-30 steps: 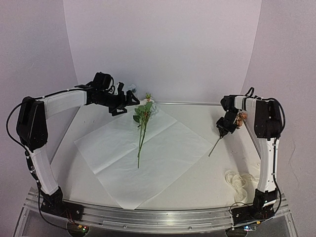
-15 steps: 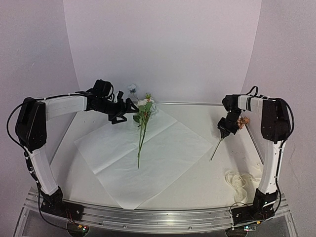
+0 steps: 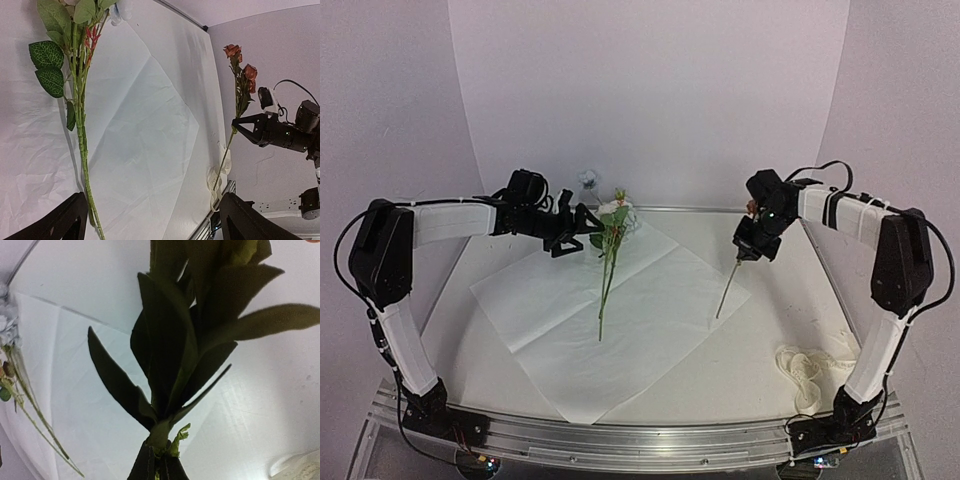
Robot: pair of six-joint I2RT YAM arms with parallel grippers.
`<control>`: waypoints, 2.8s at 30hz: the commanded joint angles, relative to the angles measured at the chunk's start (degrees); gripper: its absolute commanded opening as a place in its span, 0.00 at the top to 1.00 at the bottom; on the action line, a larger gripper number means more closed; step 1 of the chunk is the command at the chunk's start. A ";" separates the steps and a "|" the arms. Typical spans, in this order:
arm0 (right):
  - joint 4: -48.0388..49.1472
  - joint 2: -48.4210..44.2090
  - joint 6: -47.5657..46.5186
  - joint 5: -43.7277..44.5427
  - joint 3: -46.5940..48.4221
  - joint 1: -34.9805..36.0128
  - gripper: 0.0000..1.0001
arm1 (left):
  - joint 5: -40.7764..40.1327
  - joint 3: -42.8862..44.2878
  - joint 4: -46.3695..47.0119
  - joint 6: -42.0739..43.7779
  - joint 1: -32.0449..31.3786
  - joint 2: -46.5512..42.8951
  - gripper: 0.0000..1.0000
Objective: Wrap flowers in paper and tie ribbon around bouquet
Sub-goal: Pick up the fake flower from the corner of the board, then pass from the right arm to the left, then place the fake flower on the flattened wrapping paper.
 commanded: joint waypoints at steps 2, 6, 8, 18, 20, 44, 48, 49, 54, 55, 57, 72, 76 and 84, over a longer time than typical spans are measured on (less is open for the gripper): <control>13.74 -1.67 8.91 -4.13 -0.03 8.10 1.00 | 4.56 -3.02 6.75 1.45 -1.63 -4.84 0.08; 19.81 1.70 13.87 -7.47 4.60 12.46 1.00 | 6.65 -5.63 9.39 3.39 -2.78 -6.70 0.13; 21.96 4.55 16.33 -10.14 8.24 14.12 1.00 | 7.03 -6.74 9.17 5.06 -3.40 -7.67 0.17; 24.08 13.82 18.46 -14.78 25.02 21.43 1.00 | 6.87 -8.70 6.50 10.94 -5.02 -12.47 0.25; 23.58 14.94 17.92 -15.29 27.48 22.16 1.00 | 7.29 -8.58 5.84 11.44 -5.10 -12.27 0.27; 5.13 8.75 -0.30 -12.81 24.87 22.78 0.31 | -19.10 -4.77 -1.60 7.77 -8.89 -7.94 1.00; -0.21 1.30 -4.19 -2.45 15.89 21.63 0.21 | -31.13 -1.30 -4.16 6.81 -13.91 -4.59 1.00; -1.24 -0.72 -5.15 0.48 13.10 21.49 0.20 | -33.89 0.26 -5.33 6.58 -15.64 -3.49 1.00; -2.92 -6.26 -7.12 5.84 4.63 20.79 0.17 | -46.32 9.59 -13.04 3.57 -20.82 5.42 1.00; -2.92 -7.46 -7.45 6.61 2.94 20.69 0.16 | -47.96 11.37 -14.44 2.65 -21.50 7.26 1.00; -2.92 -9.65 -8.40 8.27 -0.01 20.59 0.15 | -50.92 15.28 -18.37 0.83 -22.47 10.68 1.00; -1.09 -10.04 -9.15 7.71 -8.75 18.05 0.12 | -51.56 18.30 -21.29 -3.47 -23.39 19.77 1.00; -0.07 -7.90 -8.66 6.40 -8.92 17.19 0.12 | -50.73 18.46 -21.18 -3.84 -23.40 20.74 0.90; 1.25 -5.15 -7.99 4.53 -9.92 16.39 0.12 | -48.37 16.95 -19.17 -3.28 -23.39 17.66 0.60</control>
